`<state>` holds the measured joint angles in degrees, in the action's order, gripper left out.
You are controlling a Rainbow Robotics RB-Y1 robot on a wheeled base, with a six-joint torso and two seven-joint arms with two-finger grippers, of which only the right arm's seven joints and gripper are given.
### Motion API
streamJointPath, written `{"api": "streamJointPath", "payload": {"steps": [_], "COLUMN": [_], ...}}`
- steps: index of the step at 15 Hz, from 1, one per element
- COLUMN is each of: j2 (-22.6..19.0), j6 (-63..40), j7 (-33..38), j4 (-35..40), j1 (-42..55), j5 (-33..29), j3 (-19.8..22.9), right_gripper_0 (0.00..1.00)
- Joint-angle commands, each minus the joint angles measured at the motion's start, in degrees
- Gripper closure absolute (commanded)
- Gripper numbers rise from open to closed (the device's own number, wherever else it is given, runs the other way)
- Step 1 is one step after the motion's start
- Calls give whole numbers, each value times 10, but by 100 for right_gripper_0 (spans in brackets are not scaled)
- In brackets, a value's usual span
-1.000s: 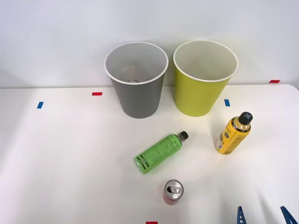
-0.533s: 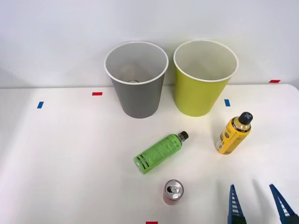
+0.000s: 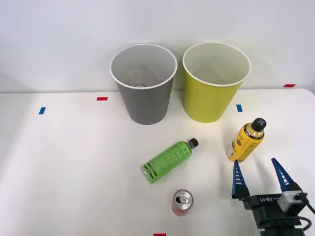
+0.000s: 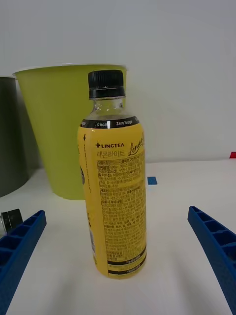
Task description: Put cans in the gray bin, plastic bottles in the light green bin
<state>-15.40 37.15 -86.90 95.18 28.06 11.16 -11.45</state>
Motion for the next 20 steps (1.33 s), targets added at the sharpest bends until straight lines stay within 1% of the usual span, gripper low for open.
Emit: {"api": "streamJointPath", "payload": {"steps": [1, 3, 8, 12, 20], "j2": [2, 7, 21, 25, 26], "j6": [-26, -40, -94, -124, -154], "j7": [-1, -1, -7, -12, -24], "j4": [0, 0, 0, 0, 0], "j1": [-27, -43, -91, -122, -137], "j5": [6, 8, 7, 4, 3], "j3": [6, 6, 21, 27, 37], "right_gripper_0": [0, 0, 0, 0, 0]}}
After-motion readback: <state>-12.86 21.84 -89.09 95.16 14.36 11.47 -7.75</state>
